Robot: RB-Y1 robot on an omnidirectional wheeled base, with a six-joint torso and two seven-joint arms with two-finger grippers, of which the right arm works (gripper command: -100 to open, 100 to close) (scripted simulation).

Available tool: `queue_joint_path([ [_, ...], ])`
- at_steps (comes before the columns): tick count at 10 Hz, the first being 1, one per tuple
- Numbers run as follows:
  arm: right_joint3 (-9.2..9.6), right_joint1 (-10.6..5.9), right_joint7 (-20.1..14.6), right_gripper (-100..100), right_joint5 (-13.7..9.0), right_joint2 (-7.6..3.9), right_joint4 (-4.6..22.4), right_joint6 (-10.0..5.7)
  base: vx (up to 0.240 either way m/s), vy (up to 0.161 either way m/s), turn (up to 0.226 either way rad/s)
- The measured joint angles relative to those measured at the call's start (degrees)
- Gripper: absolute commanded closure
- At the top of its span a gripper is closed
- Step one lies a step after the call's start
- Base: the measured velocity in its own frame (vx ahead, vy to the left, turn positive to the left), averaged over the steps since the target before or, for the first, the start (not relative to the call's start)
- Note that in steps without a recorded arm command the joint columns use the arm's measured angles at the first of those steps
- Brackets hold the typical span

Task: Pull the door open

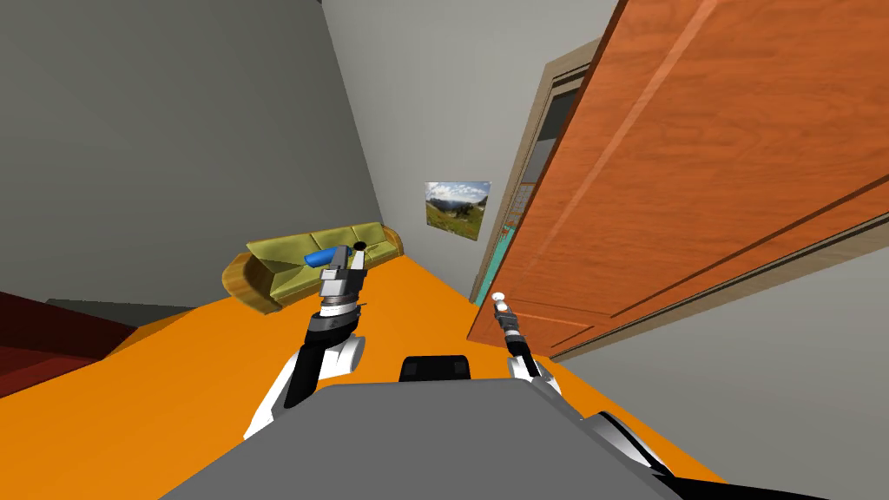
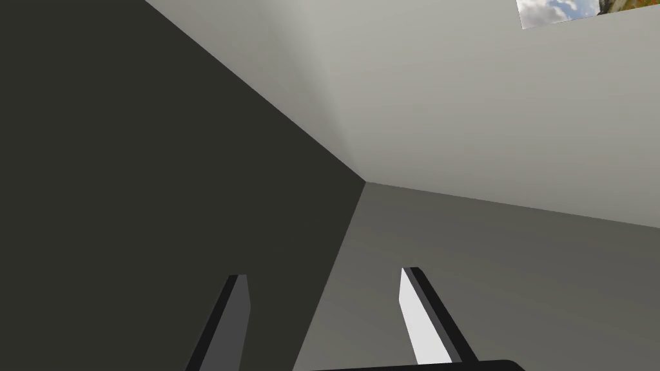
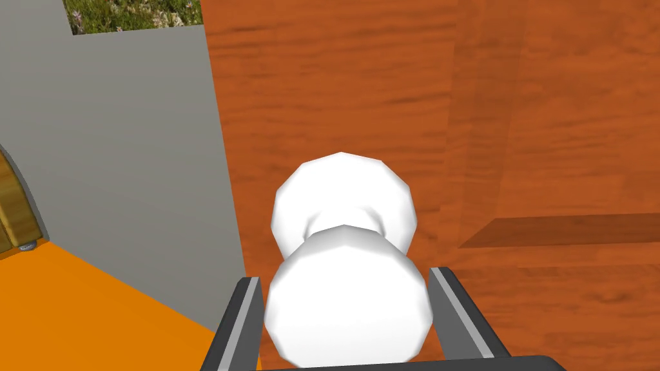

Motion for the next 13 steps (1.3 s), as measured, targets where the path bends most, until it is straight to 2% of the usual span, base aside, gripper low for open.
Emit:
queue_joint_path([
  [4, 2.83, 1.59, -3.21, 100, 1.79, -2.18, -1.1, -2.35, -0.227, -0.063, 0.075],
  [6, 4.43, 2.04, -4.98, 100, 2.8, -3.16, -0.69, -3.96, -0.182, -0.042, 0.053],
  [7, 4.69, 2.2, -5.18, 100, 2.94, -3.09, -0.54, -4.06, -0.159, -0.03, 0.127],
  [8, 4.98, 2.5, -5.51, 100, 3.1, -3.5, -0.63, -4.37, -0.233, -0.063, 0.138],
  [11, 6.31, 3.36, -7.28, 100, 3.9, -4.93, -0.17, -6.91, -0.208, -0.073, 0.114],
  [13, 7.34, 4.46, -8.29, 100, 4.48, -5.83, -0.98, -7.91, -0.22, -0.08, 0.113],
])
